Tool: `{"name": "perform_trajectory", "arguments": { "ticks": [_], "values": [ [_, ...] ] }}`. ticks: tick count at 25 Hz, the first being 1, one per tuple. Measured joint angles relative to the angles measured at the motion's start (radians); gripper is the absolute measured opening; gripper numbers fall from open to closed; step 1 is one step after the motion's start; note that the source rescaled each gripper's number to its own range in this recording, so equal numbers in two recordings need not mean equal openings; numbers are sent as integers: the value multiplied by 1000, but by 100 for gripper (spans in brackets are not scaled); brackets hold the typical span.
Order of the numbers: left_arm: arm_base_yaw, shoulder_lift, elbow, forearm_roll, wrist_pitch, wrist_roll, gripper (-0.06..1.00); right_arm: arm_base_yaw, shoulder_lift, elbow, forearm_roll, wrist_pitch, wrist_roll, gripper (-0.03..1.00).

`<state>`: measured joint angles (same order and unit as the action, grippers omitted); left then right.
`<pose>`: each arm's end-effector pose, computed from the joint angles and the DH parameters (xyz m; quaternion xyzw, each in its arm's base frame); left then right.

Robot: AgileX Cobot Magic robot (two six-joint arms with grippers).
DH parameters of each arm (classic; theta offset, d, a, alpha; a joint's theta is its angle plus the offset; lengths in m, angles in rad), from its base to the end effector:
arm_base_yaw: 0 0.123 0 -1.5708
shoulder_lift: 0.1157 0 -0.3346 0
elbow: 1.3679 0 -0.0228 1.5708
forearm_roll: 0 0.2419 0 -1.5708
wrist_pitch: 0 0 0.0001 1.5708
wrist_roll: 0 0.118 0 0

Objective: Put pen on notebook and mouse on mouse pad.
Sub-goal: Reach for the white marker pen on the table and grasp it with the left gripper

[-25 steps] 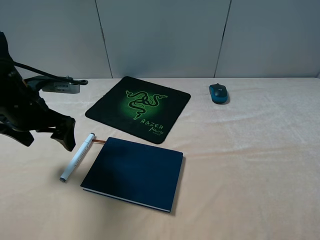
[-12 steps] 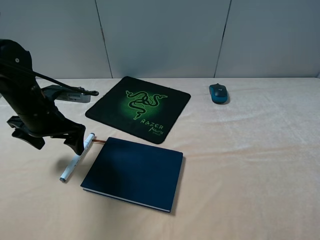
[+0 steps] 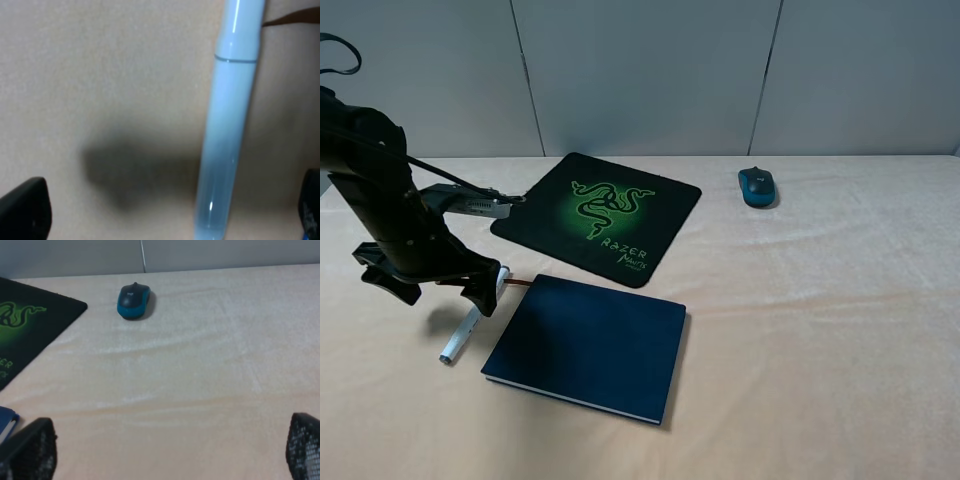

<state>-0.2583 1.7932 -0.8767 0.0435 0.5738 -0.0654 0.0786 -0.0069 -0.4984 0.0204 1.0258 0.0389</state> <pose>0.3012 -0.0767 0.1593 0.1131 0.9900 -0.0004 0.0848 -0.0377 -0.0009 0.2637 -0.0170 0.8424 0.0418 0.5370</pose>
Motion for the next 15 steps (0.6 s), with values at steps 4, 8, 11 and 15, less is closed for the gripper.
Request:
{"name": "perform_trajectory", "arguments": {
  "ticks": [4, 8, 11, 15],
  "values": [
    [-5, 12, 0, 0, -7, -1, 97, 0, 0, 0, 0, 0, 0, 100],
    [-30, 12, 0, 5, -8, -23, 96, 0, 0, 0, 0, 0, 0, 100],
    [-40, 12, 0, 18, -10, -37, 96, 0, 0, 0, 0, 0, 0, 100],
    [-40, 12, 0, 31, -10, -47, 94, 0, 0, 0, 0, 0, 0, 100]
  ]
}}
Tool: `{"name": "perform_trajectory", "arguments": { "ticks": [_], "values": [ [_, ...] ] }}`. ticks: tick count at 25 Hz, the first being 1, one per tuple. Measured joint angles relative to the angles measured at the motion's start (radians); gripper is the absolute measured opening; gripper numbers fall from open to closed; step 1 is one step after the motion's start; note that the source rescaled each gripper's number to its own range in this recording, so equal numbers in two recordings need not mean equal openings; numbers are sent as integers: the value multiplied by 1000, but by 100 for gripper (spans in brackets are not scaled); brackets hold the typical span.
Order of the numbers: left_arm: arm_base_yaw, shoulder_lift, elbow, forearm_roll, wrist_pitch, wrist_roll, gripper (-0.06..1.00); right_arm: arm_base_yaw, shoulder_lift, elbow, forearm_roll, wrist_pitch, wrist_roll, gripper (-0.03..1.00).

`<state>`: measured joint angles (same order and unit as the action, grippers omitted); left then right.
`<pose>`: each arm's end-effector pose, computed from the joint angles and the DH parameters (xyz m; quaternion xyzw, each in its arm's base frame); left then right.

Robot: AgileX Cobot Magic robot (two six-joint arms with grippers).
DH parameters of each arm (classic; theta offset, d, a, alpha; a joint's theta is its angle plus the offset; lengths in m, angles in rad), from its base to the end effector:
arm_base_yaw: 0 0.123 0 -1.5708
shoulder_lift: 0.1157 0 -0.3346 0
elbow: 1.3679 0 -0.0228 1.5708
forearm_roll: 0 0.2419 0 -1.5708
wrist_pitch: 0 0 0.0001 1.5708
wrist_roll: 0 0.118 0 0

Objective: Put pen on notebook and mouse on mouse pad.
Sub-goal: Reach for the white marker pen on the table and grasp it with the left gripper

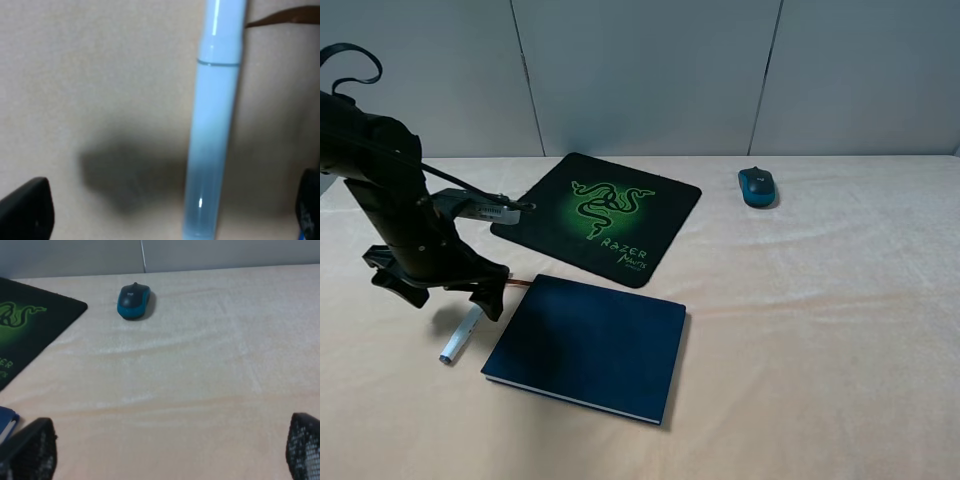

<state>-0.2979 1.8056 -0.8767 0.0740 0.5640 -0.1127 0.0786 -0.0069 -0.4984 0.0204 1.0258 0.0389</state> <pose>0.3001 -0.0873 0.1557 0.1215 0.9889 0.0050 0.0852 -0.0377 -0.0009 0.2637 -0.0170 0.8424 0.0418 0.5370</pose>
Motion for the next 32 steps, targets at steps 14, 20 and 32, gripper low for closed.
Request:
{"name": "perform_trajectory", "arguments": {
  "ticks": [14, 20, 32],
  "values": [
    [0, 36, -4, 3, -17, -27, 89, 0, 0, 0, 0, 0, 0, 100],
    [0, 45, -7, 3, -34, -28, 87, 0, 0, 0, 0, 0, 0, 100],
    [0, 45, -7, 69, -63, -60, 85, 0, 0, 0, 0, 0, 0, 100]
  ]
}}
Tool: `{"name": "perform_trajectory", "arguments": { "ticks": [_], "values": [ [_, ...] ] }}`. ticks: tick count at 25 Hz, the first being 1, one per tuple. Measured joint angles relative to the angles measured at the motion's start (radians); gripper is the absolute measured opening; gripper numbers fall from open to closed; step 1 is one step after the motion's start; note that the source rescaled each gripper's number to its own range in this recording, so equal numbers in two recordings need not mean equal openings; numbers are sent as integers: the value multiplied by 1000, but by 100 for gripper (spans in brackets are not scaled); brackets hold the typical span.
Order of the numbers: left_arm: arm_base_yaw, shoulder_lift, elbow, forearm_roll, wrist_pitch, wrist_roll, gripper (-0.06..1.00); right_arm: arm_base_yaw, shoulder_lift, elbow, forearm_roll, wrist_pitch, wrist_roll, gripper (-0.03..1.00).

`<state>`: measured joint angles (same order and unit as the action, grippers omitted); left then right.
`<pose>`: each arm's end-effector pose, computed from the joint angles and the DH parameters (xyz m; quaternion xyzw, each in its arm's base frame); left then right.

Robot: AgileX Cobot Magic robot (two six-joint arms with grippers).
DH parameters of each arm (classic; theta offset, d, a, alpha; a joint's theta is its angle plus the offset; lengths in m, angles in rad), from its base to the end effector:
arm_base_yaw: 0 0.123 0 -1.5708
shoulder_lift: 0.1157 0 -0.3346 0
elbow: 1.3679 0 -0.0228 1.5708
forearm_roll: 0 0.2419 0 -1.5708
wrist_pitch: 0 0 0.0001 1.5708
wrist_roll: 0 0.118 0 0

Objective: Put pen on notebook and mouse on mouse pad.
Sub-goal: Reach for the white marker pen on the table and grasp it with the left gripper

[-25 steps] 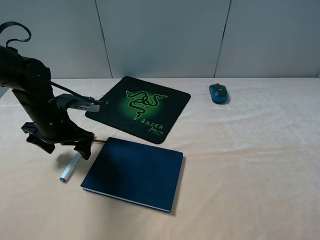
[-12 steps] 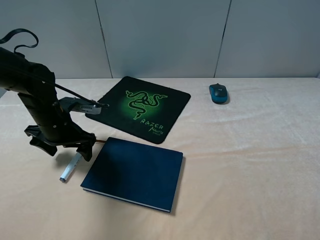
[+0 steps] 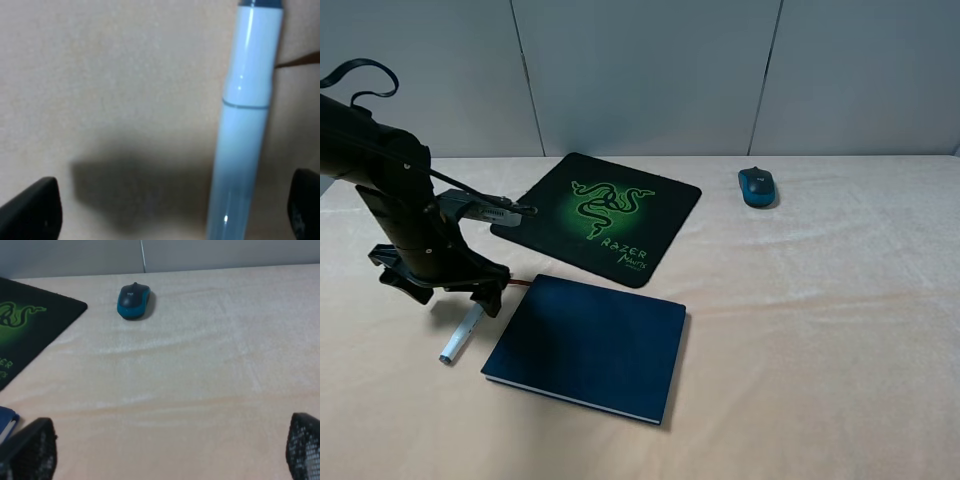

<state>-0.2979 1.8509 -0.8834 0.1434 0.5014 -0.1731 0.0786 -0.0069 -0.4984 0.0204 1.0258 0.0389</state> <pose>0.3113 -0.0871 0.1442 0.1211 0.9873 0.0171 0.1009 -0.0377 -0.0009 0.2637 -0.0170 0.8424 0.0418 0.5370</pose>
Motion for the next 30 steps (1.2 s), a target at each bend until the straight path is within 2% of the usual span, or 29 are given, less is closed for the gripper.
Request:
{"name": "perform_trajectory", "arguments": {
  "ticks": [12, 18, 22, 30],
  "values": [
    [0, 35, -8, 3, -5, -11, 84, 0, 0, 0, 0, 0, 0, 100],
    [0, 35, -8, 3, -5, -4, 73, 0, 0, 0, 0, 0, 0, 100],
    [0, 35, -8, 3, -4, -3, 59, 0, 0, 0, 0, 0, 0, 100],
    [0, 35, -8, 3, -5, -3, 16, 0, 0, 0, 0, 0, 0, 100]
  ]
}}
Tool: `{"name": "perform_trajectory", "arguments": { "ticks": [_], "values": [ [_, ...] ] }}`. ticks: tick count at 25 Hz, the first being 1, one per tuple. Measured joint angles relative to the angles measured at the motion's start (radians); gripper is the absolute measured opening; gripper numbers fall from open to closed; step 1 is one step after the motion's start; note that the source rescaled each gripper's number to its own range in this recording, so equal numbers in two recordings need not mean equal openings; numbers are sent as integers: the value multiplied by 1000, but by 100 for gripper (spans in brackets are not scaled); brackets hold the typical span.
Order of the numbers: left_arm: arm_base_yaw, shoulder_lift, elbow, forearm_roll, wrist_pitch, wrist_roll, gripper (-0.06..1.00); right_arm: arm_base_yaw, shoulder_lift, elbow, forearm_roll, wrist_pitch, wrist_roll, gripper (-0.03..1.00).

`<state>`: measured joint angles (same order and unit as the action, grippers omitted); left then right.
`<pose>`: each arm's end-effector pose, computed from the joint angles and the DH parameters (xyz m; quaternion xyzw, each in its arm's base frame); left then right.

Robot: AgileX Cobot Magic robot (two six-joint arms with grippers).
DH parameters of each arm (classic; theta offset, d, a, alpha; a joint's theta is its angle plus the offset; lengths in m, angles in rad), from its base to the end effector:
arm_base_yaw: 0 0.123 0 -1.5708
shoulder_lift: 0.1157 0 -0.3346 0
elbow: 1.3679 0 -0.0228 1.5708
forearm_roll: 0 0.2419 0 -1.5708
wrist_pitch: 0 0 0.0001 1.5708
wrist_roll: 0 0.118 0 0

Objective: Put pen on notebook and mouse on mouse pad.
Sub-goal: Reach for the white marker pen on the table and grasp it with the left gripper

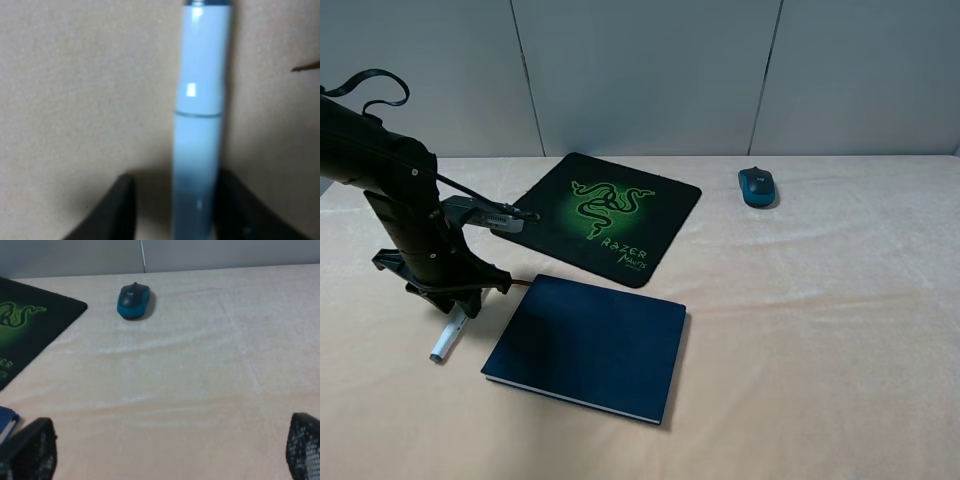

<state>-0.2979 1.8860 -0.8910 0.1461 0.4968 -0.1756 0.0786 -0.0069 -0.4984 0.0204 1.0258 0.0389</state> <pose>0.3145 -0.0880 0.1344 0.1217 0.9883 0.0195 0.0898 -0.0377 -0.0009 0.2637 -0.0170 0.8424 0.0418 0.5370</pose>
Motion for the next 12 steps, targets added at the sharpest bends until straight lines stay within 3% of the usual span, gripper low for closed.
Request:
{"name": "perform_trajectory", "arguments": {
  "ticks": [4, 12],
  "values": [
    [0, 0, 0, 0, 0, 0, 0, 0, 0, 0, 0, 0, 0, 100],
    [0, 0, 0, -13, -1, 0, 0, 0, 0, 0, 0, 0, 0, 100]
  ]
}}
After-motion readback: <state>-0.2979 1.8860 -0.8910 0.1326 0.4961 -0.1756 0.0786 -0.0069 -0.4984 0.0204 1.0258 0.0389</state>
